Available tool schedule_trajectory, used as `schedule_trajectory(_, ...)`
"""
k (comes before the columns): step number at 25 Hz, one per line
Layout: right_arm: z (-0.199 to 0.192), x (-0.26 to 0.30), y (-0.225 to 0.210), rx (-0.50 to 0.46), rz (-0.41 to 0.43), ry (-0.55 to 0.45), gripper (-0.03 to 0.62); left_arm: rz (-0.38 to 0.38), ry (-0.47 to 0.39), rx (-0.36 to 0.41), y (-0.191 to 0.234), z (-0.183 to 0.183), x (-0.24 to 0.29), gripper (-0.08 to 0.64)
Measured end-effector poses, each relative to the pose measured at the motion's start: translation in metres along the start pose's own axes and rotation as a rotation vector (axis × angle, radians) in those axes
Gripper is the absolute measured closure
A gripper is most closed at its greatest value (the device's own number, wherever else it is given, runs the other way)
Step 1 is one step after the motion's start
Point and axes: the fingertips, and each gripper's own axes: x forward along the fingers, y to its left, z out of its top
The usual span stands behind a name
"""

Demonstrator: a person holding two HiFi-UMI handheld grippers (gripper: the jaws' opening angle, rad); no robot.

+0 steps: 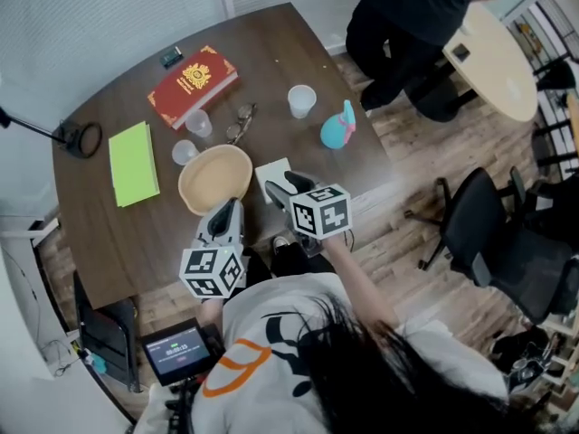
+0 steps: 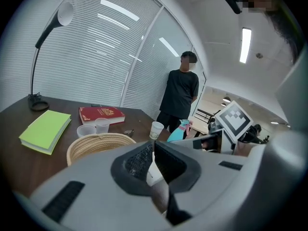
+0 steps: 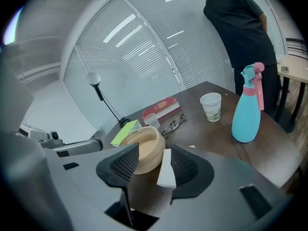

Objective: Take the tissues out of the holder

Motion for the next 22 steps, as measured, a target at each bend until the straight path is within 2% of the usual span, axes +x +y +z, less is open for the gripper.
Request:
schedule_trajectory(2,0.000,-0.001,0.002,-0.008,0.002,0.001,0.413,0.020,-0.002,-0.002,0.002,-0.001,-0.006,0.555)
schedule_trajectory(5,-0.003,-0.003,0.005,-0.015,0.003,0.010,0.450,0.044,-0.008,-0.003,0.004,-0.001,-0.013,0.555)
schedule_trajectory(10,0.000,-0.004,0.007,-0.012,-0.020,-0.025,0.522,0.044,-0.018,0.003,0.009,0.003,-0.020,0.555)
schedule_trajectory(16,-0.005,-0.014,0.025,-0.008,-0.033,-0.057,0.545,0.019,-0.027,0.007,0.009,-0.001,-0.039,0.555)
schedule_trajectory(22,-0.019,-0.022,0.062,-0.017,-0.042,-0.069,0.549,-0.006,-0.058,0.006,0.016,-0.006,-0.073,0.555)
